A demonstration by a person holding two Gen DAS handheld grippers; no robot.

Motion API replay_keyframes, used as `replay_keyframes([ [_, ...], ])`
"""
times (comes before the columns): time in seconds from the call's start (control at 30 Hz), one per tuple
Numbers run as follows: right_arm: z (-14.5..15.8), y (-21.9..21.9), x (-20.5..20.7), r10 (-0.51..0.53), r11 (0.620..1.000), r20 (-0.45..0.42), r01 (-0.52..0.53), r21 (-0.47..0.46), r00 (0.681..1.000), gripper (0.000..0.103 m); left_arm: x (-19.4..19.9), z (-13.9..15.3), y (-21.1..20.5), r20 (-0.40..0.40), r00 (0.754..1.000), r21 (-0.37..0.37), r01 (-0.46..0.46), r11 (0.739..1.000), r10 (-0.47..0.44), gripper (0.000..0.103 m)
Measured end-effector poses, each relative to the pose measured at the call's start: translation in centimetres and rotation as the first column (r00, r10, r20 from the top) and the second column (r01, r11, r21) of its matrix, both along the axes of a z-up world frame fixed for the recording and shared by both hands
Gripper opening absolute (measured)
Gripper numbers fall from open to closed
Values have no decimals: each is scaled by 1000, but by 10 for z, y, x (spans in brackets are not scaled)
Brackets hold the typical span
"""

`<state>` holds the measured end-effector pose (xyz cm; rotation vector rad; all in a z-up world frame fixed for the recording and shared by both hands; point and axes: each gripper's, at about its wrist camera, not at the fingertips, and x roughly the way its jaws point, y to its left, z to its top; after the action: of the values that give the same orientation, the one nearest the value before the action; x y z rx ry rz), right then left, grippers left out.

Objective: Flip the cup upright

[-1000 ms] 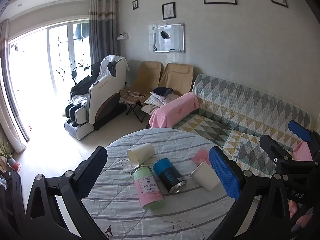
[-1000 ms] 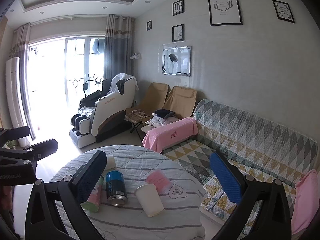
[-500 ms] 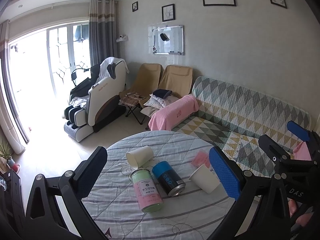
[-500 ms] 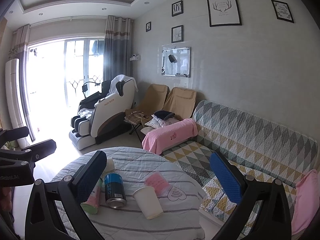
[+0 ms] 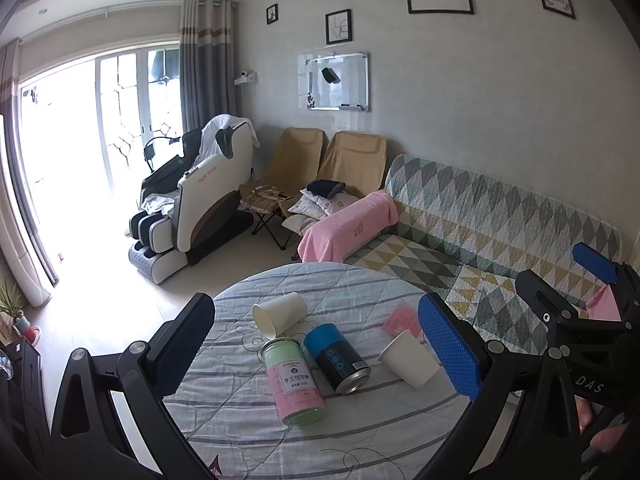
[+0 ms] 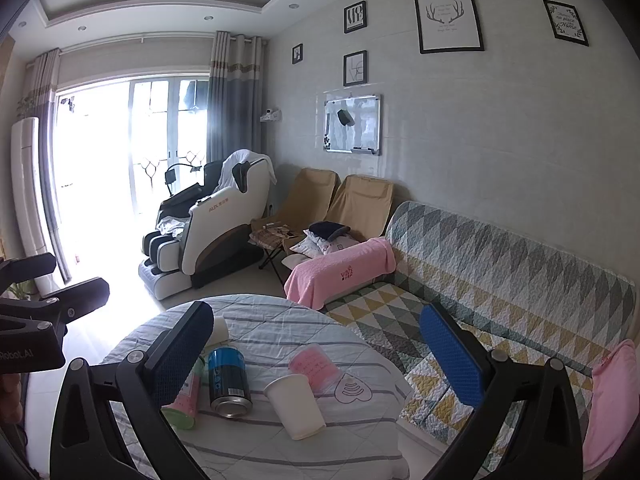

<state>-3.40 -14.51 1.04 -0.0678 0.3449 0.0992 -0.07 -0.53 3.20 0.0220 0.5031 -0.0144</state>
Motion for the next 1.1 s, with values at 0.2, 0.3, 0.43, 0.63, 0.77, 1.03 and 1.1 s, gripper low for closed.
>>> replay_keyframes([
  [0.2, -4, 1, 4, 12, 1000, -7, -12, -4, 1000, 103, 2, 1, 1, -2, 1000, 1, -7, 1000, 7, 103],
  [0.3, -6, 0, 9, 17, 1000, -14, -17, -3, 1000, 103, 9, 1, 1, -13, 1000, 1, -17, 1000, 17, 103],
  [0.43, -10, 0, 17, 27, 1000, -30, -27, -2, 999, 103, 17, -11, 3, -35, 999, -3, -35, 999, 35, 103],
  [0.63, -16, -8, 39, 63, 998, -91, -62, 17, 994, 103, 29, -30, -2, -109, 992, -24, -67, 997, 64, 103],
  [0.77, -23, -16, 62, 95, 995, -164, -93, 21, 982, 103, 45, -51, -10, -209, 974, -43, -100, 994, 89, 103],
  [1.03, -50, -39, 118, 178, 983, -339, -183, 19, 924, 103, 72, -85, -28, -331, 934, -38, -156, 987, 135, 103],
  [1.1, -62, -40, 139, 201, 978, -399, -208, 26, 895, 103, 81, -91, -28, -355, 924, -34, -162, 986, 140, 103],
])
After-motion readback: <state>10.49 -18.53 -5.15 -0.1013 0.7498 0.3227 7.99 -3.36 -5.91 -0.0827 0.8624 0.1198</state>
